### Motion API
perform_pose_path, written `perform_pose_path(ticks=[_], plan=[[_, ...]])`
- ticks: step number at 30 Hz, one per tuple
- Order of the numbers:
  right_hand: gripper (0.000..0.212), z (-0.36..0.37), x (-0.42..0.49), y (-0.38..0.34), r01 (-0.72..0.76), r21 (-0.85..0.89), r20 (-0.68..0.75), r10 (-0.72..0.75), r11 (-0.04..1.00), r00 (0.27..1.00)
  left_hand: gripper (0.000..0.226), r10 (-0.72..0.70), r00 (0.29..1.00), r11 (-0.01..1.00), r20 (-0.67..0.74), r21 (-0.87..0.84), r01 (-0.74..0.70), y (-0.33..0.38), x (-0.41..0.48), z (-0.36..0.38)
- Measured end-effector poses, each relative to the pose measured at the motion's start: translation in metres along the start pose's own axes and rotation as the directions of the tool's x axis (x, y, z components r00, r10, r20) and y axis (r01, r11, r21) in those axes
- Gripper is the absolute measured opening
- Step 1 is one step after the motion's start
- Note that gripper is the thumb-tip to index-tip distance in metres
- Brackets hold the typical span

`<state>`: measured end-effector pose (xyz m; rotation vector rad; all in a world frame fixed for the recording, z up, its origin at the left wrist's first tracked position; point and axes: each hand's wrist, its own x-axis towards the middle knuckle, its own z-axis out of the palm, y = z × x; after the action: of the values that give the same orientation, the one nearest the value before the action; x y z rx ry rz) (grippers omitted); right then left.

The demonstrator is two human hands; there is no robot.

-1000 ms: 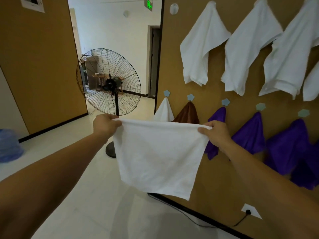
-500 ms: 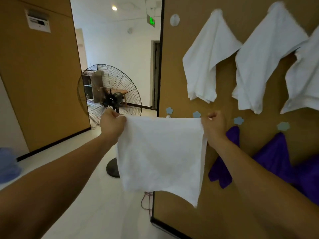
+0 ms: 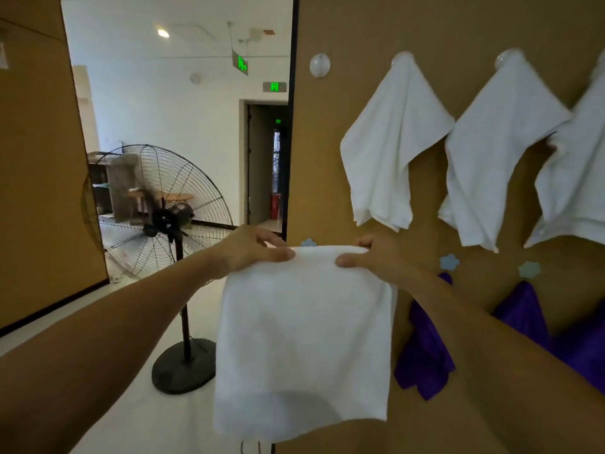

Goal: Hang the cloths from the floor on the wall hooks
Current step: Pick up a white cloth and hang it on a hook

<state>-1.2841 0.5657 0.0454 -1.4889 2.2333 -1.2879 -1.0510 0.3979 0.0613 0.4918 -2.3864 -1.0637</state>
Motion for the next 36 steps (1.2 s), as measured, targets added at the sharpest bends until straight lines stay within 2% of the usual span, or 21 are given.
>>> perform_pose_path(ticks=[2, 3, 5, 8, 13, 17, 19, 25, 28, 30, 33, 36], plan=[[0.042, 0.007, 0.011, -0.011, 0.010, 0.011, -0.050, -0.009, 1.000, 0.999, 0.034, 0.003, 0.993, 1.000, 0.121, 0.027, -0.006, -0.005, 0.013, -0.012], [0.041, 0.010, 0.017, -0.016, 0.013, 0.019, -0.093, -0.011, 1.000, 0.996, 0.025, 0.010, 0.992, 0.999, 0.129, 0.034, -0.015, -0.007, 0.019, -0.017], [0.035, 0.019, 0.027, -0.024, 0.023, 0.059, -0.183, -0.012, 0.998, 0.983, 0.016, 0.048, 0.997, 0.999, 0.062, 0.002, -0.048, -0.009, 0.033, -0.025], [0.027, 0.027, 0.041, -0.039, 0.020, 0.175, -0.269, 0.028, 0.984, 0.963, 0.031, 0.094, 0.993, 0.984, -0.069, -0.147, -0.104, -0.007, 0.055, -0.034], [0.011, 0.023, 0.070, -0.070, 0.062, 0.101, -0.383, -0.018, 0.993, 0.923, 0.023, 0.159, 0.981, 0.986, -0.108, -0.024, -0.162, 0.001, 0.095, -0.042], [0.040, 0.009, 0.095, -0.084, 0.070, 0.110, -0.313, -0.032, 0.991, 0.949, 0.022, 0.243, 0.936, 0.970, -0.256, 0.083, -0.229, 0.012, 0.132, -0.046], [0.048, -0.001, 0.110, -0.088, 0.075, 0.138, -0.305, -0.030, 0.988, 0.952, 0.014, 0.272, 0.923, 0.962, -0.271, 0.080, -0.260, 0.018, 0.151, -0.048], [0.043, -0.031, 0.170, -0.099, 0.187, 0.216, -0.422, -0.082, 0.958, 0.903, 0.034, 0.288, 0.917, 0.951, -0.275, -0.028, -0.307, 0.037, 0.205, -0.068], [0.031, -0.043, 0.197, -0.107, 0.228, 0.182, -0.448, -0.126, 0.957, 0.885, 0.027, 0.324, 0.905, 0.934, -0.275, -0.056, -0.352, 0.049, 0.226, -0.085], [0.021, -0.051, 0.215, -0.116, 0.266, 0.153, -0.504, -0.156, 0.952, 0.849, 0.021, 0.342, 0.876, 0.920, -0.340, -0.067, -0.386, 0.059, 0.244, -0.093], [0.027, -0.066, 0.243, -0.133, 0.297, 0.166, -0.575, -0.153, 0.940, 0.804, 0.017, 0.358, 0.816, 0.894, -0.453, -0.084, -0.439, 0.079, 0.272, -0.104], [0.035, -0.086, 0.267, -0.149, 0.291, 0.176, -0.544, -0.154, 0.940, 0.825, 0.014, 0.380, 0.778, 0.873, -0.500, -0.084, -0.481, 0.094, 0.296, -0.123]])
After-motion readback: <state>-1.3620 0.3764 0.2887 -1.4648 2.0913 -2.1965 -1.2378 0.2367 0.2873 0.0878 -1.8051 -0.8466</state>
